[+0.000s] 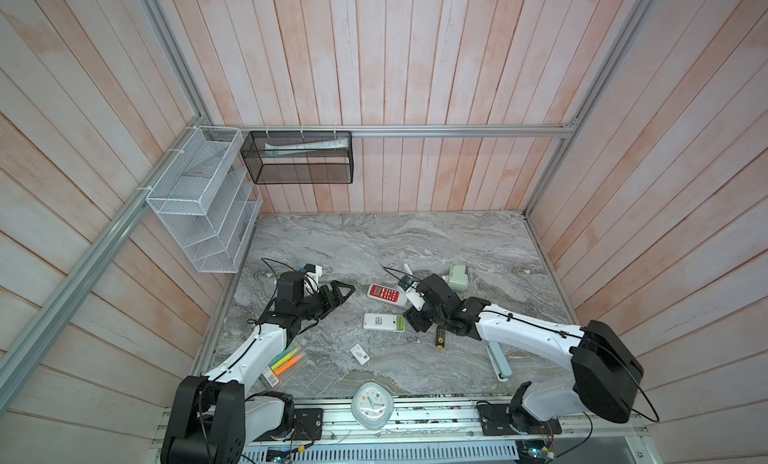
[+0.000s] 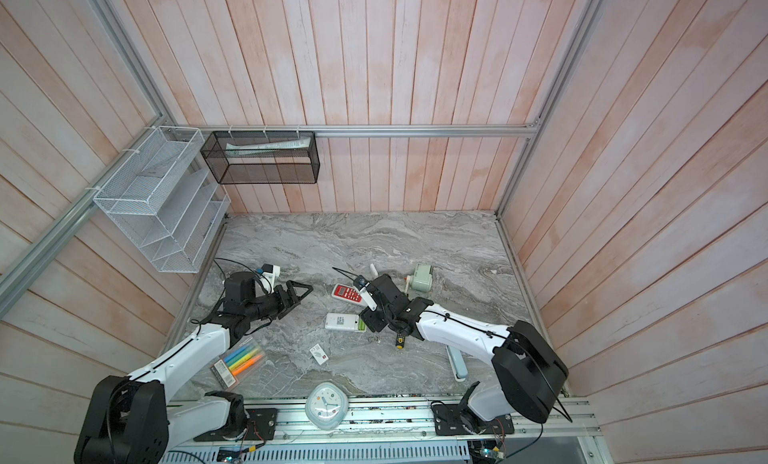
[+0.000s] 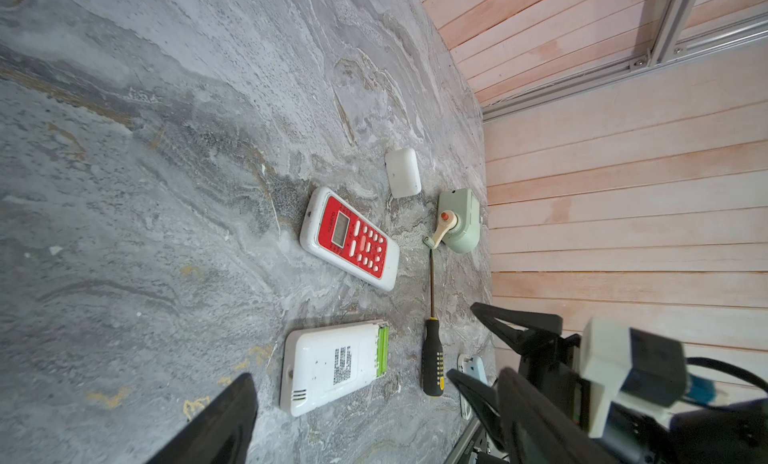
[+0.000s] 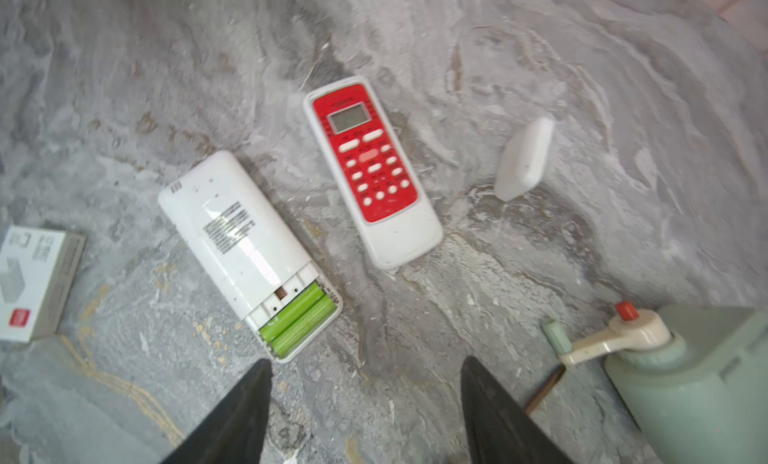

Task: Unload the batteries from the remote control
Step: 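Open both grippers and draw the right gripper back from the white remote, then grasp the black-and-yellow screwdriver by its handle with the right gripper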

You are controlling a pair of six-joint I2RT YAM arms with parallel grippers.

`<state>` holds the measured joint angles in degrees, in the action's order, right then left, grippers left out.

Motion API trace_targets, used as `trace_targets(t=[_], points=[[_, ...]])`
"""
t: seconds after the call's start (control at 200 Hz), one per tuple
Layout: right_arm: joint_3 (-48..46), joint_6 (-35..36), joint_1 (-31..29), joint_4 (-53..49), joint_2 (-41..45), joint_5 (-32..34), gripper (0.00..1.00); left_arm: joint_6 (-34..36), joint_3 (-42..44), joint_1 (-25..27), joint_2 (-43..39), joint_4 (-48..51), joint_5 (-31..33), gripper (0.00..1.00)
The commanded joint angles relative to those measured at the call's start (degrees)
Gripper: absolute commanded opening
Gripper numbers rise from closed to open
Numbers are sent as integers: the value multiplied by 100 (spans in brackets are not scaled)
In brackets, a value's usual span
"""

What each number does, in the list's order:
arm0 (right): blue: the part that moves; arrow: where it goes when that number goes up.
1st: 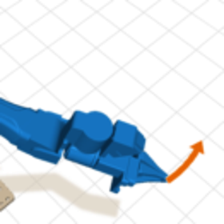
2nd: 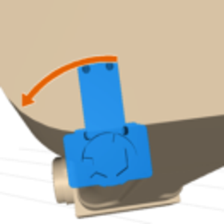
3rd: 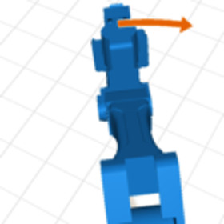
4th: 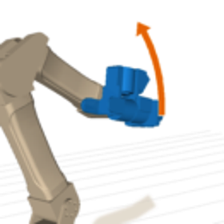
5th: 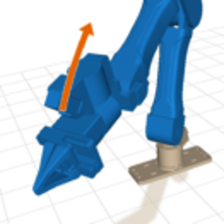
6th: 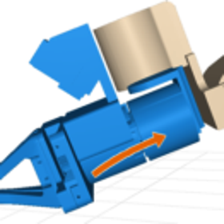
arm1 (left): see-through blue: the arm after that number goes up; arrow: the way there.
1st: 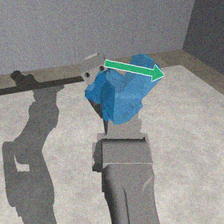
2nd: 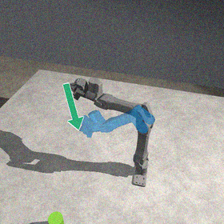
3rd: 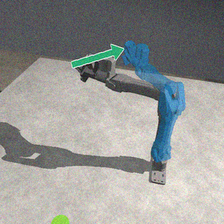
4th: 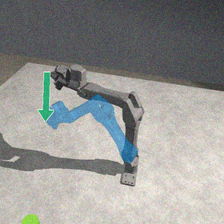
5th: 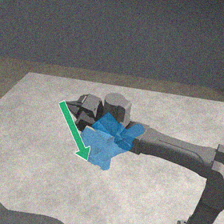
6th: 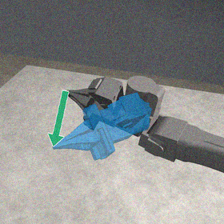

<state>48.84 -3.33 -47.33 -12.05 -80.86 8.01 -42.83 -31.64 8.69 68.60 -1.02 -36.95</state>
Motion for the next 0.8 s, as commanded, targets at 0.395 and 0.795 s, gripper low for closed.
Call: trace_targets(t=[0.395, 0.795], points=[[-954, -4323, 230, -1223, 787, 436, 65, 171, -367, 587, 282, 204, 364, 91], [-882, -4971, -337, -1000, -277, 638, 55, 90, -347, 722, 356, 46, 331, 91]])
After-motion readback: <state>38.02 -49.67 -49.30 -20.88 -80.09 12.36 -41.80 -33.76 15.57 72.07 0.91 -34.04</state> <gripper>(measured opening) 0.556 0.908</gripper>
